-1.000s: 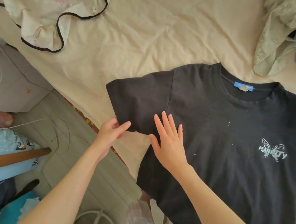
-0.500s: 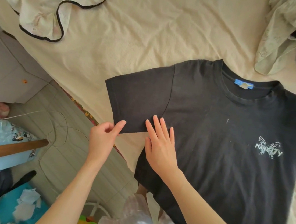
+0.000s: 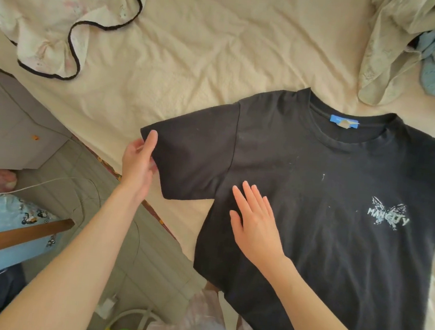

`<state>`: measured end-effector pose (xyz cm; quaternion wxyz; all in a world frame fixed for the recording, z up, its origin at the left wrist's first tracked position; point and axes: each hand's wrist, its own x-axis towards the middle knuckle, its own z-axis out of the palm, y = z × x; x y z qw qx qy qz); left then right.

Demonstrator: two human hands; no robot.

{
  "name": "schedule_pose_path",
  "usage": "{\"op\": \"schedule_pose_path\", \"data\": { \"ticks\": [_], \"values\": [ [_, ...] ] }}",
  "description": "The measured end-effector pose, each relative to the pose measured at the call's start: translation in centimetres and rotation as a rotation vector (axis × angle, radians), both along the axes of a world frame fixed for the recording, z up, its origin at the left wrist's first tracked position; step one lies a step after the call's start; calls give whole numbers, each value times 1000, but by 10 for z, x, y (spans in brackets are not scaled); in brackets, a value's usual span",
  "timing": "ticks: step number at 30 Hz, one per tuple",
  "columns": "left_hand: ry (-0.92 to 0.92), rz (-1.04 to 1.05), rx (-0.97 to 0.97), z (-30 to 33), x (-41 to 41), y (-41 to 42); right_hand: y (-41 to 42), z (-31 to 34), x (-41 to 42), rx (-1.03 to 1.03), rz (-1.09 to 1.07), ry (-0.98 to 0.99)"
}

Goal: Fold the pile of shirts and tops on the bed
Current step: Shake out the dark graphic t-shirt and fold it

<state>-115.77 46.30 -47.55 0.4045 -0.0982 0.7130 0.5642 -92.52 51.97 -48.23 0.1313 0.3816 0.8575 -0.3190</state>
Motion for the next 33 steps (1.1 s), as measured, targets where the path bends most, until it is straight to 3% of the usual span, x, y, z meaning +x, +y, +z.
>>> {"op": "schedule_pose_path", "data": {
  "ticks": [4,8,13,16,22,27,29,31,33],
  "values": [
    [63,-126,54,0,-30,19,-1,-5,-3,0,-30,-22],
    [221,-479,-134,4,-28,25,-12,-9,-19,110,17,44],
    [589,-431,-251,7,-48,27,-32,-9,-46,153,519,19],
    [787,-396,-421,10,-49,28,-29,-8,-52,96,549,41],
    [1064,-658,-349,20,44,31,16,-1,12,161,-7,142],
    [1066,-1169,-214,6,159,48,73,4,131,271,-544,139],
    [1000,-1362,-256,-2,199,59,94,7,176,324,-747,159],
    [938,-1523,-334,-10,235,69,116,8,214,287,-985,171],
    [925,-1643,-408,-15,264,79,144,4,244,123,-1343,178]
  ]
}}
